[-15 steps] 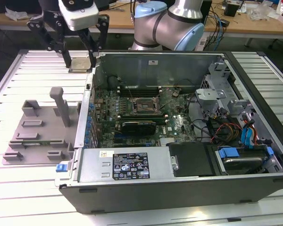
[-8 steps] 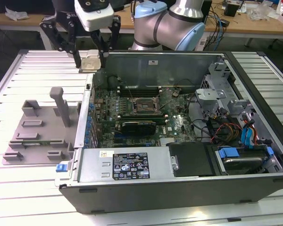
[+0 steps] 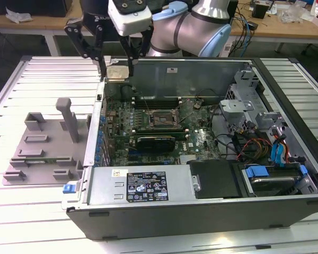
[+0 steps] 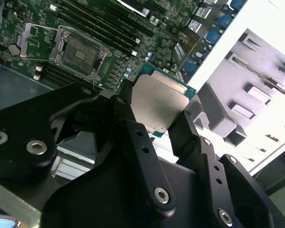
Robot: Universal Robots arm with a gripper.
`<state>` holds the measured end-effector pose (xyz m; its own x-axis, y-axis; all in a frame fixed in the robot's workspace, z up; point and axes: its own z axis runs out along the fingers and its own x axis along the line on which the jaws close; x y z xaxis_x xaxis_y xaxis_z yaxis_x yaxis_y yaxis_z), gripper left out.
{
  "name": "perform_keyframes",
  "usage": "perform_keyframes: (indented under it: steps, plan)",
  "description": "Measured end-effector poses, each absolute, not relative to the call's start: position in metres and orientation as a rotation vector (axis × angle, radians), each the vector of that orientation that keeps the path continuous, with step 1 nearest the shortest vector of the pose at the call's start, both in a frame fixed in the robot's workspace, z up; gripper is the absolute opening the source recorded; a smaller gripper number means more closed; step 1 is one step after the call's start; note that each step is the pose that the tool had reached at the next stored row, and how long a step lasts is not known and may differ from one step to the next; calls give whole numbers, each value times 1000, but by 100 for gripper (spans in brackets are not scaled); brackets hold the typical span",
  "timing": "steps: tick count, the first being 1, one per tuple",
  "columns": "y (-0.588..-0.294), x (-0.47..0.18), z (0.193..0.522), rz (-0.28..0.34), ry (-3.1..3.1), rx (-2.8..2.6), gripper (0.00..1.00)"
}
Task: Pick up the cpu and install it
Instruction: 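Pick up the cpu and move it towards the insertion slot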
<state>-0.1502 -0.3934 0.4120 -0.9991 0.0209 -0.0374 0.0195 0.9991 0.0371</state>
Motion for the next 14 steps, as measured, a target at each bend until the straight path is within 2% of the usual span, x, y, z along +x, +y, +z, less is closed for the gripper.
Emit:
perform_keyframes:
  steps: [14]
  plan:
    - [-393,-93,399,57,3103,31,55]
